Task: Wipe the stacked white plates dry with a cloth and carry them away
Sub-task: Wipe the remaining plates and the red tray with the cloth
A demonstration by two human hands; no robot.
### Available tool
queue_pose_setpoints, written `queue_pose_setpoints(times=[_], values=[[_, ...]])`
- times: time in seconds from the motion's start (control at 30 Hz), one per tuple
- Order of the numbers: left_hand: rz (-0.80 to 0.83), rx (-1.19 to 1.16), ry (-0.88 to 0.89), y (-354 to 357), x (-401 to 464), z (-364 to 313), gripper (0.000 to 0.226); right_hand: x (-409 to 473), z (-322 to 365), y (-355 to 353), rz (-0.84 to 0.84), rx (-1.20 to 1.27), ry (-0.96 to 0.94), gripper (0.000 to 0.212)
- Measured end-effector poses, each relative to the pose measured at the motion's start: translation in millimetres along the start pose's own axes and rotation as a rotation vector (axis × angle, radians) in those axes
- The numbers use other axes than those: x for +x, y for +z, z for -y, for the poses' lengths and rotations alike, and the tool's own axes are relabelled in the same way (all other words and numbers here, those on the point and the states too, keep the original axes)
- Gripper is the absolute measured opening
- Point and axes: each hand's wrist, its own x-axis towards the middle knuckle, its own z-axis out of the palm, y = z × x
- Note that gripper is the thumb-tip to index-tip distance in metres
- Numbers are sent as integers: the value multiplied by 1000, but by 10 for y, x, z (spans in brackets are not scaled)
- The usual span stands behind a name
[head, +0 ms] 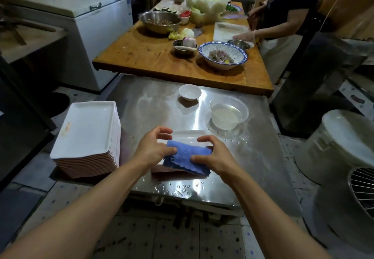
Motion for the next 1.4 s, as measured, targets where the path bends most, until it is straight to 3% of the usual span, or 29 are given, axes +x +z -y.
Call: queue_pose_setpoints(times=[0.07,0.17,0.23,0.3,0.33,0.4,0.47,0.53,0.63,0.73,0.83,1.03,1.27,1.4], values=[[-38,65,-42,43,74,107,44,61,-61,47,-21,36,90,19],[-63,160,-83,37,181,262,35,232,-132,19,-194,8,104,18],[-102,264,-77,-15,231,360,35,337,-120,-4,-344,-61,-13,14],[-178,406,-106,-87,279,458,40,439,-152,-15,-480,-300,-200,17],[-204,470,-138,-119,299,507,43,487,-198,-1,-474,-491,-262,19],[-204,535,-219,-155,323,592,50,557,-325,90,-269,-872,-236,22],[-166,547,-284,-158,327,655,55,571,-473,214,-60,-1025,-147,25],[-124,550,-314,-153,325,711,58,573,-532,278,-87,-977,-155,32],[-102,473,-324,-143,332,768,58,658,-532,229,-192,-898,-226,15],[-122,349,-330,-119,323,797,61,721,-589,170,-41,-998,-196,25],[-135,257,-344,-122,321,817,59,675,-672,293,-31,-1005,-205,27],[-118,152,-343,-168,346,860,58,561,-526,974,52,-974,-419,23],[-91,254,-237,-210,403,952,51,973,-293,1362,104,-876,-362,37],[-95,354,-222,-186,407,959,52,1210,-216,1328,56,-935,-407,32]])
